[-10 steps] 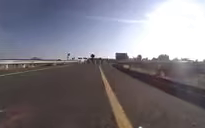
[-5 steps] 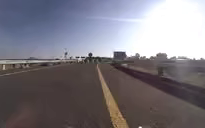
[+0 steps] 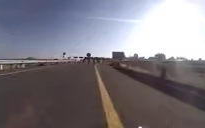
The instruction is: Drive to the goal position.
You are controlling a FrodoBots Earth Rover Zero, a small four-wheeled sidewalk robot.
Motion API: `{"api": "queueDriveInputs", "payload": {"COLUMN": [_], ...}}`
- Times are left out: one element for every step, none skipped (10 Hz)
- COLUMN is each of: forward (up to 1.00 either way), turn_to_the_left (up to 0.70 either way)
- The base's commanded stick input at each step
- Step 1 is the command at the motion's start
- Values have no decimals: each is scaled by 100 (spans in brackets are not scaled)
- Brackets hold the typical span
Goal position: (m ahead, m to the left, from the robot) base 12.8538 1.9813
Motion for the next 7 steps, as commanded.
{"api": "queueDriveInputs", "payload": {"forward": [70,70,70,70,70,70,70], "turn_to_the_left": [20,32,0,0,0,0,0]}}
